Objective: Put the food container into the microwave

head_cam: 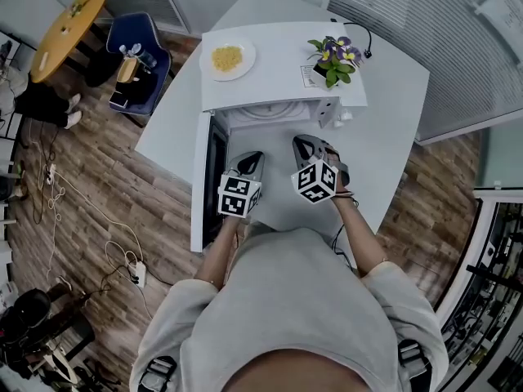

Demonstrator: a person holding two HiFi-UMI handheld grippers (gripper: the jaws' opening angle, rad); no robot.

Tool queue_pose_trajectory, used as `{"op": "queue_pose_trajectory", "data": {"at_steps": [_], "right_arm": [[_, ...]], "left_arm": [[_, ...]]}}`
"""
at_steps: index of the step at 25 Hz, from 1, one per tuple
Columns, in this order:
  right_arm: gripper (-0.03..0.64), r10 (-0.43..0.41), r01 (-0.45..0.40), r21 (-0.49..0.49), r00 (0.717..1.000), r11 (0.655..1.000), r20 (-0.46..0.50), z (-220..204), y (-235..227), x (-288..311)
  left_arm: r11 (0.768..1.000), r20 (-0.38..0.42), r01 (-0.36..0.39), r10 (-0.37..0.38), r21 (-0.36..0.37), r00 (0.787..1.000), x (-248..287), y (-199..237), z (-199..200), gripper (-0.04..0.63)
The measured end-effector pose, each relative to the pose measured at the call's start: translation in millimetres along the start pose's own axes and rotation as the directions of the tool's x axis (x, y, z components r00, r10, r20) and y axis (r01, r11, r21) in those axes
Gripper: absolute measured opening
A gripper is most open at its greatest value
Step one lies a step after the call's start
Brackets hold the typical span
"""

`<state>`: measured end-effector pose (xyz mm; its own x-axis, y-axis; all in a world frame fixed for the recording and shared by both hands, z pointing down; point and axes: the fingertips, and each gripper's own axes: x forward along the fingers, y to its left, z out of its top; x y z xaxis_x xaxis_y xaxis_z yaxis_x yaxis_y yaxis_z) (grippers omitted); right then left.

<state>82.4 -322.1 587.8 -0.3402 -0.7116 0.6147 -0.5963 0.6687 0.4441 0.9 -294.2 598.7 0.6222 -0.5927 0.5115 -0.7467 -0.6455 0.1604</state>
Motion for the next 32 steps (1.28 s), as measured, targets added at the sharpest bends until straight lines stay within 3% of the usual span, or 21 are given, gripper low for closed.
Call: {"op": "queue_pose_trajectory", "data": {"at_steps": [8,14,23,32], "right_arm": [[0.014,-0.009,-0.016,0.270,0.996,0.963,0.090,-5.2,-9.3,-26.5],[0.014,-0.034,-0.025,0.429,0.991,0.903,0.128,-17.9,-3.6,-44.6],[0.014,-0.113,0.031,0.542,0.987,0.840,0.118,-46.3,-7.6,-75.5],[0.014,-0.156,0.073,0.570,0.983,0.819,0.098,-56.3,-11.1,-90.8]], "left_arm": [[1.000,-0.007,-0.001,0.001,0.002,1.000,-0.2,-2.6,-2.9,0.011],[1.000,0.001,-0.001,0.001,0.015,1.000,-1.9,-6.9,-0.6,0.011],[1.000,-0.001,0.004,-0.004,0.020,1.000,-5.2,-12.1,-4.3,0.011],[1.000,0.012,0.009,-0.010,0.025,1.000,-9.2,-17.2,1.0,0.011]]}}
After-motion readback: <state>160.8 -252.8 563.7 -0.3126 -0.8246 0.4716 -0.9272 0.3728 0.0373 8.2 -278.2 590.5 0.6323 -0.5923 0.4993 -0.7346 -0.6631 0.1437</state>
